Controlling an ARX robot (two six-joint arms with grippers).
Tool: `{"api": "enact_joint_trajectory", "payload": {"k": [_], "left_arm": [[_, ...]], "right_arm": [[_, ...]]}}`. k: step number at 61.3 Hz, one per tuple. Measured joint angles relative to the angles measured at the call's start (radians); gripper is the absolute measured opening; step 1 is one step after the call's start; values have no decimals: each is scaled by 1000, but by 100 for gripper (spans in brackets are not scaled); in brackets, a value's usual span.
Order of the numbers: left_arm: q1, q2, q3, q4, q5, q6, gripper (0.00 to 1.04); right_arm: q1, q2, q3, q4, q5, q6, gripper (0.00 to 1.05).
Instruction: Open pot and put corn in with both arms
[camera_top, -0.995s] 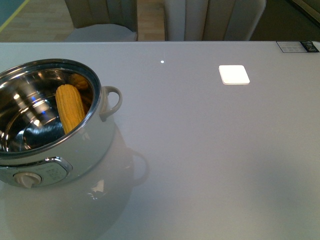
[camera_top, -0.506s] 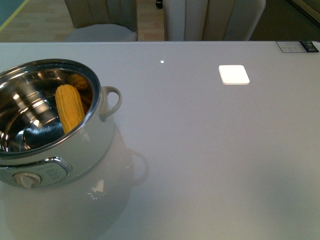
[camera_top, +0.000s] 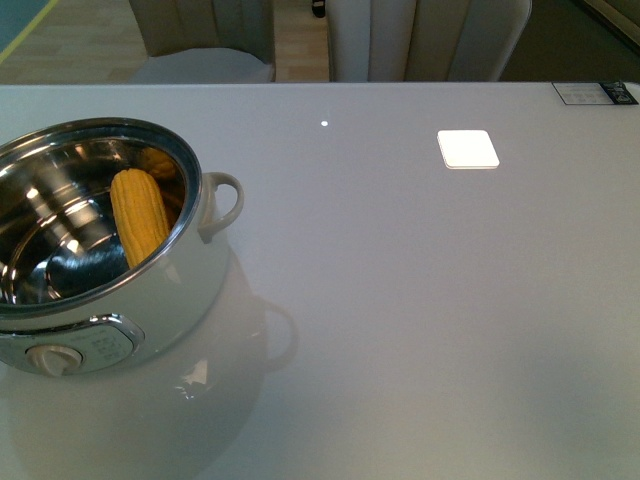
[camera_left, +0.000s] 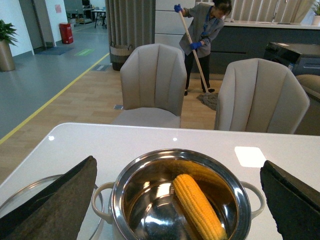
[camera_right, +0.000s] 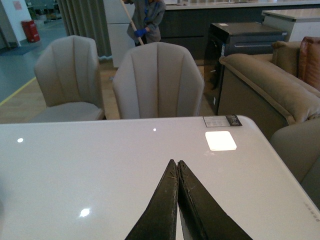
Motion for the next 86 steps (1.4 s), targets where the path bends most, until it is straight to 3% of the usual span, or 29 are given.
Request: {"api": "enact_joint_trajectory", "payload": {"k": [5, 18, 23, 49, 86], "left_arm": [[0, 0, 0, 0, 0, 0, 98], [0, 0, 0, 0, 0, 0, 98], [0, 0, 0, 0, 0, 0, 98], [0, 0, 0, 0, 0, 0, 98], [0, 0, 0, 0, 0, 0, 98]], "right_arm": [[0, -113, 0, -136, 0, 0, 2], [0, -144, 0, -147, 0, -1, 3], [0, -145, 0, -147, 0, -1, 23], [0, -145, 0, -147, 0, -1, 97], [0, -145, 0, -147, 0, -1, 96]]}}
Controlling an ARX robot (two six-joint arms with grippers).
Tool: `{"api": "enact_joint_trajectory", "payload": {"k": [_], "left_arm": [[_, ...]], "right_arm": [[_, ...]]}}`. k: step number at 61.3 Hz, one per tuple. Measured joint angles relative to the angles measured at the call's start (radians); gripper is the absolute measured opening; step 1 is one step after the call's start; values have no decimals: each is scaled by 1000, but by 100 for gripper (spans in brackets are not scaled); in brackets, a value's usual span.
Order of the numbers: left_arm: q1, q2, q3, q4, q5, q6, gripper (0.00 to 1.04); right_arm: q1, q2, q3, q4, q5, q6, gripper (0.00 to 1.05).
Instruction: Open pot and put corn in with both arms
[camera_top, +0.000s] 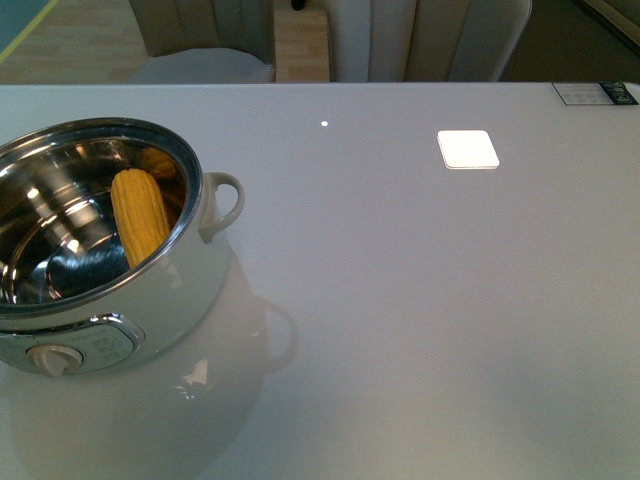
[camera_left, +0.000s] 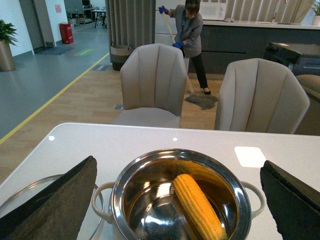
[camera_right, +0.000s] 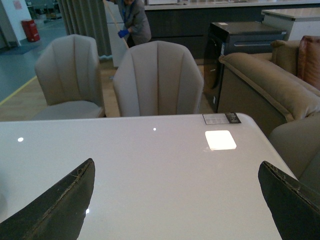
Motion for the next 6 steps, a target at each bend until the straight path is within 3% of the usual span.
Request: {"api": "enact_joint_trajectory", "payload": {"k": [6], "left_arm": [[0, 0, 0, 0, 0, 0, 98]], "right_arm": [[0, 0, 0, 0, 0, 0, 96]]}}
